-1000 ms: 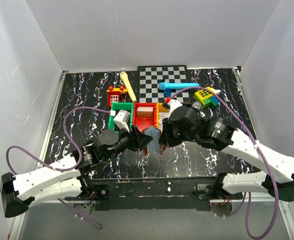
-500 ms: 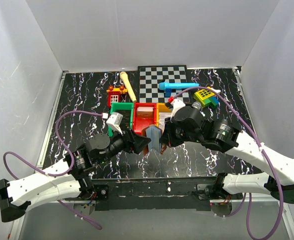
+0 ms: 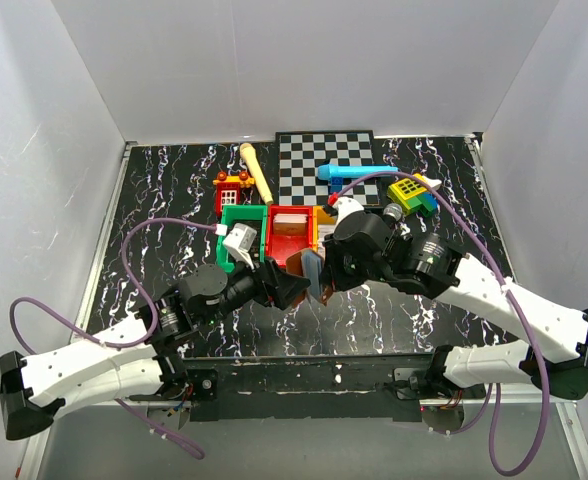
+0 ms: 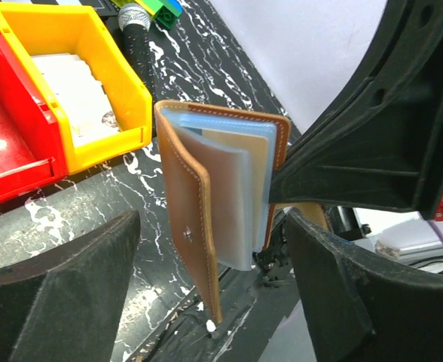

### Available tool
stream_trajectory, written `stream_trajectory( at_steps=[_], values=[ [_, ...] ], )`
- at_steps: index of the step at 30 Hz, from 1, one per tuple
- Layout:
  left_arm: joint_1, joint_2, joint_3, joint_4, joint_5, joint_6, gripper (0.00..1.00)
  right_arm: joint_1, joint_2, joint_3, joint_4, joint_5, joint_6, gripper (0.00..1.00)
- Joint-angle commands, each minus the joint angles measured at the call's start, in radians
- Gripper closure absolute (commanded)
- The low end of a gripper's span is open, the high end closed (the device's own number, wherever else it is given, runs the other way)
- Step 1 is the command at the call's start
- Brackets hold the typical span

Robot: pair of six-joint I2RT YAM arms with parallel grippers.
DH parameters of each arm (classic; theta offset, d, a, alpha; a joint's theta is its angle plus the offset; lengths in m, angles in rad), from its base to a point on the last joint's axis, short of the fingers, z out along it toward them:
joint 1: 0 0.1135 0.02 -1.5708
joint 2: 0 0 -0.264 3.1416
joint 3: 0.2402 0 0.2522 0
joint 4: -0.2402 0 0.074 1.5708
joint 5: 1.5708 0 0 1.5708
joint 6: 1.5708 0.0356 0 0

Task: Take the credit cards out of the card holder
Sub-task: Open the card holder.

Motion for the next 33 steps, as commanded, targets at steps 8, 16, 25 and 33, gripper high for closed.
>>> stream_trajectory(
  at_steps=[8, 16, 25, 33],
  values=[
    [-0.001, 0.062, 0.066, 0.006, -0.042, 0.016, 0.05, 0.018, 0.009, 0.079, 0.003, 0.044, -0.001, 0.99],
    [-0.002, 0.097, 0.091, 0.008, -0.042, 0.036, 0.06, 0.025, 0.015, 0.091, 0.006, 0.037, 0.002, 0.99],
    [-0.005, 0.12, 0.101, -0.027, -0.086, 0.04, 0.17, 0.031, 0.01, 0.087, 0.015, 0.021, 0.003, 0.99],
    [-0.007, 0.117, 0.111, -0.06, -0.123, 0.057, 0.34, 0.034, -0.003, 0.076, 0.031, 0.005, 0.005, 0.99]
  ],
)
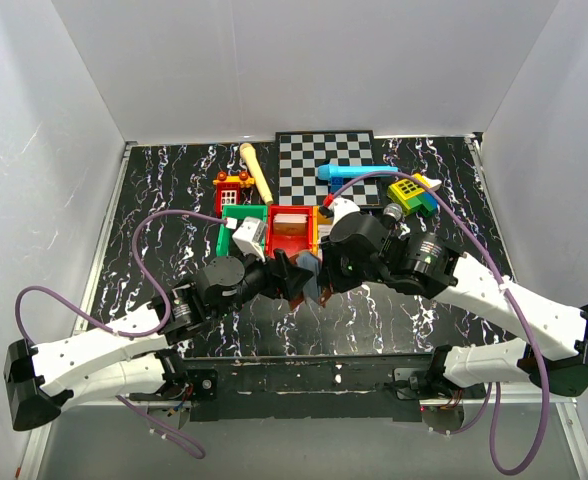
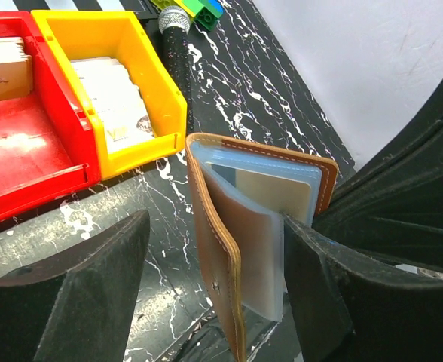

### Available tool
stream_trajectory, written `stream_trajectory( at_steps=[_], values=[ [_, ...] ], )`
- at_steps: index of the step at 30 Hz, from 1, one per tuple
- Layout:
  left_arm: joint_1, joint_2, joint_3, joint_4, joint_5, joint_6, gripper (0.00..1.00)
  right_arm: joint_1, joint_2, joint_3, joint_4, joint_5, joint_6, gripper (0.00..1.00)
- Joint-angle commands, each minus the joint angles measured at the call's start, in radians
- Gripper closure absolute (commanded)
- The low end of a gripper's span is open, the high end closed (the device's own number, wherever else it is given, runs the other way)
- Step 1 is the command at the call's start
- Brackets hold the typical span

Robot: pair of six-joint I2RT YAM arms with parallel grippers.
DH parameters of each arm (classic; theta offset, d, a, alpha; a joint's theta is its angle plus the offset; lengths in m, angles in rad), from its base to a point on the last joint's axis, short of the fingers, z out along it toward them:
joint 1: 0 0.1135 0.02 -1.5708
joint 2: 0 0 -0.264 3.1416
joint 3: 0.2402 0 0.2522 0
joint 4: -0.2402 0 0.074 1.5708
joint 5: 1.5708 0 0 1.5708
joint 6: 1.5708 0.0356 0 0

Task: Take the credit cards out of the card holder
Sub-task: Open the card holder.

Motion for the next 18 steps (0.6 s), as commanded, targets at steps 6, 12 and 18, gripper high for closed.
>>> stream_trajectory(
  at_steps=[6, 12, 18],
  values=[
    [-0.006, -0.017, 0.038, -0.035, -0.053, 0.036, 0.52, 0.013, -0.039, 0.029, 0.06, -0.015, 0.004, 0.99],
    [-0.006, -0.05, 0.02, -0.032, -0.032, 0.042, 0.95, 0.015, -0.09, -0.027, 0.108, -0.041, -0.001, 0.99],
    [-0.006, -0.078, 0.032, -0.062, -0.004, 0.044, 1.0, 0.009, -0.121, -0.076, 0.146, -0.071, 0.009, 0.88]
  ],
)
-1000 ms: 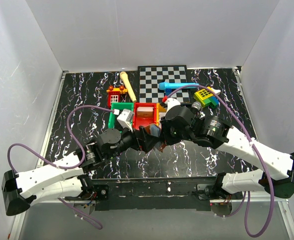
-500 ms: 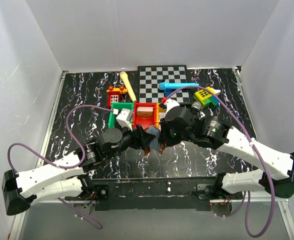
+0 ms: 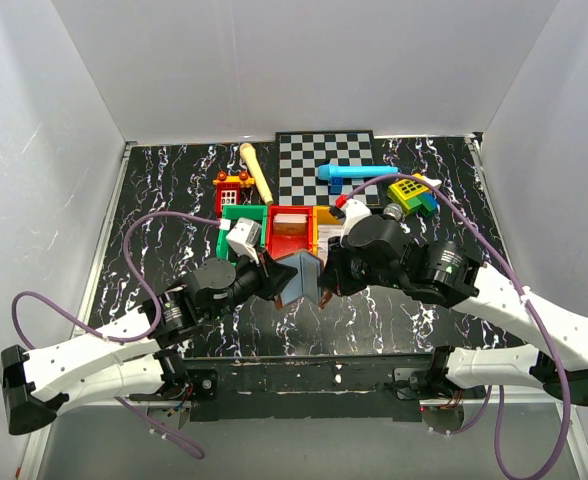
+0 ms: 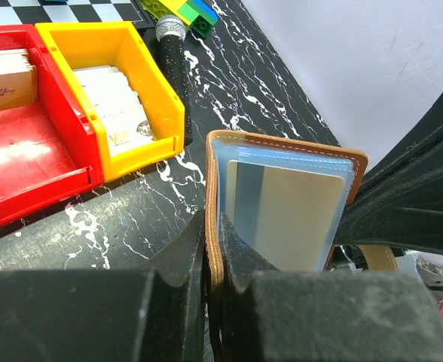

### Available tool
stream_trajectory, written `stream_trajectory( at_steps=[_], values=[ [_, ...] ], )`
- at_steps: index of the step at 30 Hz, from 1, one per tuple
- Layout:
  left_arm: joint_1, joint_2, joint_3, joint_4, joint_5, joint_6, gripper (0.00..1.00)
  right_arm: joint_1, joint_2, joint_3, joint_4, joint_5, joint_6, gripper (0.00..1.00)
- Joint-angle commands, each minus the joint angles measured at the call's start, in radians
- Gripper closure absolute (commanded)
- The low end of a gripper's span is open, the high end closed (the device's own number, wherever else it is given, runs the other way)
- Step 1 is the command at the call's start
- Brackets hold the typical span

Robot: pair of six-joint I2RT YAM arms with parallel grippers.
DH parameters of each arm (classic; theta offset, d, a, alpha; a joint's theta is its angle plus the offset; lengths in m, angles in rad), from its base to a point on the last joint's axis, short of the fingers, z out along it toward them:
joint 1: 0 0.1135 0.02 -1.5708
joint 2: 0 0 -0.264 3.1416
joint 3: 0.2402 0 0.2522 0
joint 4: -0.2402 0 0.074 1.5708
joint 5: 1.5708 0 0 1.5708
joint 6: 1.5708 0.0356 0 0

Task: Take the credit cards out of the card holder
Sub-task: Open the card holder.

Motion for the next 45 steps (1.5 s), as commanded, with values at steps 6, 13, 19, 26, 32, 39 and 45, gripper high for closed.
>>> stream_trajectory(
  at_steps=[6, 13, 19, 26, 32, 39, 45],
  values=[
    [-0.003, -0.031, 0.074, -0.107, -0.005, 0.032, 1.0, -0.015, -0.057, -0.049, 0.113, -0.079, 0.013, 0.61],
    [-0.003, -0.054, 0.108, -0.144, 0.009, 0.06, 1.0, -0.095, -0.123, -0.127, 0.227, -0.244, 0.03, 0.47],
    [-0.003, -0.103, 0.073, -0.063, 0.09, 0.06, 1.0, -0.124, -0.137, -0.168, 0.296, -0.32, 0.043, 0.44],
    [-0.004, -0.154, 0.03, 0.045, 0.19, 0.035, 1.0, -0.138, -0.155, -0.181, 0.301, -0.324, 0.036, 0.37],
    [-0.003, -0.192, 0.022, 0.026, 0.187, 0.034, 1.0, -0.149, -0.217, -0.22, 0.389, -0.412, 0.011, 0.44],
    [-0.003, -0.203, 0.004, 0.039, 0.187, 0.026, 1.0, -0.159, -0.247, -0.273, 0.506, -0.533, 0.031, 0.46],
    [-0.003, -0.21, -0.008, 0.045, 0.175, 0.015, 1.0, -0.164, -0.269, -0.289, 0.526, -0.538, 0.033, 0.54]
  ],
)
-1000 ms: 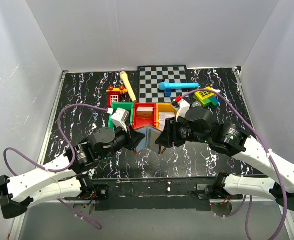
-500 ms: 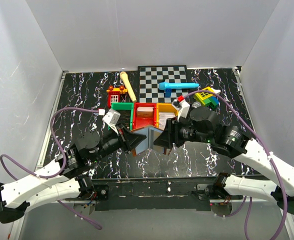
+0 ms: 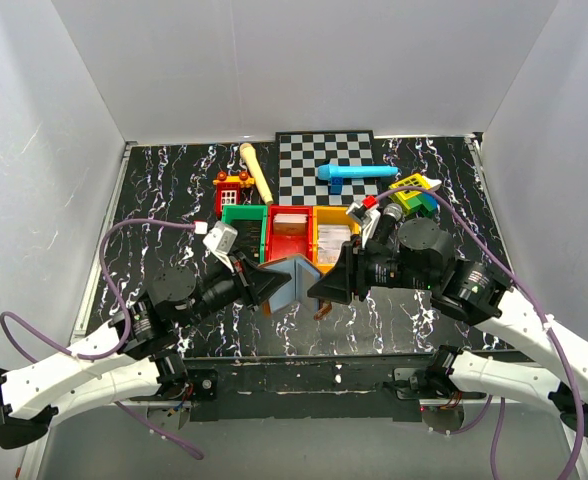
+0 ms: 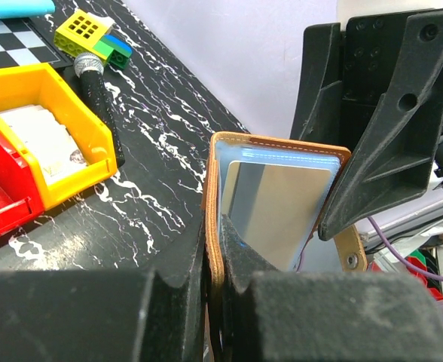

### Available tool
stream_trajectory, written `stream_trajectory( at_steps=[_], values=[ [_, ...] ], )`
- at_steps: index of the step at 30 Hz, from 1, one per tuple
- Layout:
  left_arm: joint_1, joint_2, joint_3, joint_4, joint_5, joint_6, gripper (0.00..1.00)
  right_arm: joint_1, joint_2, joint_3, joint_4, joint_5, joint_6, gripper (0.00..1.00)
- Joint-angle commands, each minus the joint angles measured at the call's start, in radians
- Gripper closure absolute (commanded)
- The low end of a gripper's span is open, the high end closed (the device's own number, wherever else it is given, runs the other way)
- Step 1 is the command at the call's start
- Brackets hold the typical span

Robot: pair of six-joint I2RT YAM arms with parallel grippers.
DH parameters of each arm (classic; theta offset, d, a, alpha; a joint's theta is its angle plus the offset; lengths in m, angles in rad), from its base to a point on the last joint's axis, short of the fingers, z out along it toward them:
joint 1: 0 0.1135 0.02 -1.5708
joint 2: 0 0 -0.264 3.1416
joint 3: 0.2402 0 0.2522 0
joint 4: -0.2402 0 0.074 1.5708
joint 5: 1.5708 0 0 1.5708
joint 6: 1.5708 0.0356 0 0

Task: Take the credit cards out of the card holder
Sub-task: Open the card holder.

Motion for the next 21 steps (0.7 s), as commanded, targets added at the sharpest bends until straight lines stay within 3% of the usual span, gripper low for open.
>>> stream_trajectory(
  at_steps=[1, 14, 21],
  values=[
    [-0.003, -0.02, -0.007, 0.029, -0.005, -0.009, 1.0, -0.006, -0.035, -0.016, 0.086, -0.034, -0.004, 0.55],
    [-0.003, -0.047, -0.013, 0.02, -0.02, -0.012, 1.0, -0.014, -0.037, -0.006, 0.083, -0.048, -0.01, 0.52],
    [-0.003, -0.057, -0.002, 0.011, -0.022, -0.007, 1.0, -0.014, -0.015, 0.01, 0.045, -0.042, -0.024, 0.61]
  ],
)
